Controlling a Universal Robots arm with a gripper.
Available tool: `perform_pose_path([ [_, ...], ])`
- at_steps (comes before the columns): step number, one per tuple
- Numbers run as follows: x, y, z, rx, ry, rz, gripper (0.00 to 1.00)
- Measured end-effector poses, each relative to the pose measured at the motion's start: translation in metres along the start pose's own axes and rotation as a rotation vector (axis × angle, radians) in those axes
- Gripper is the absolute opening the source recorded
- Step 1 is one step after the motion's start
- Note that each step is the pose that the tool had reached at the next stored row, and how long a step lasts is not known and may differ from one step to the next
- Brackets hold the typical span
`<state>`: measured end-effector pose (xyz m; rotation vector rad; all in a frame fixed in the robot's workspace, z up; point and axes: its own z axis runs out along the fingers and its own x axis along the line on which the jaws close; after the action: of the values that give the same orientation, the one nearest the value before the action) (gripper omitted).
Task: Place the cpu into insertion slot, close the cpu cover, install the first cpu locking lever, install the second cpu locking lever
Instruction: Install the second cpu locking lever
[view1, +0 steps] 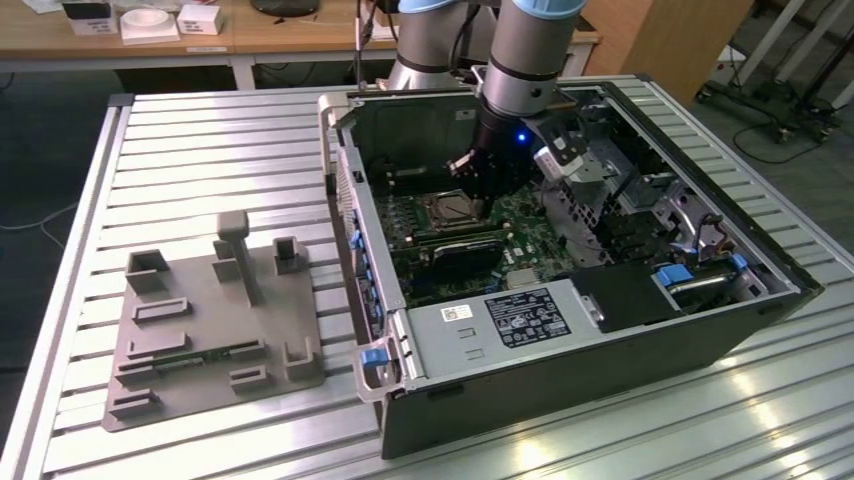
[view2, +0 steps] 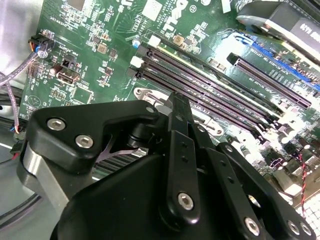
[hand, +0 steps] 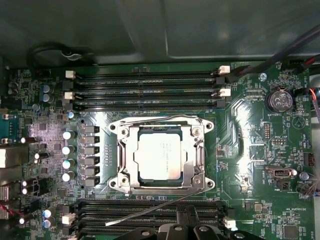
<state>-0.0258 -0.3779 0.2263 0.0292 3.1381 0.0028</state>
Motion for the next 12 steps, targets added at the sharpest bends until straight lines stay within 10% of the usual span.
perform_pose_path([
  [12, -0.0016, 0.0000, 0.0000, 0.0000, 0.0000, -0.001, 0.10],
])
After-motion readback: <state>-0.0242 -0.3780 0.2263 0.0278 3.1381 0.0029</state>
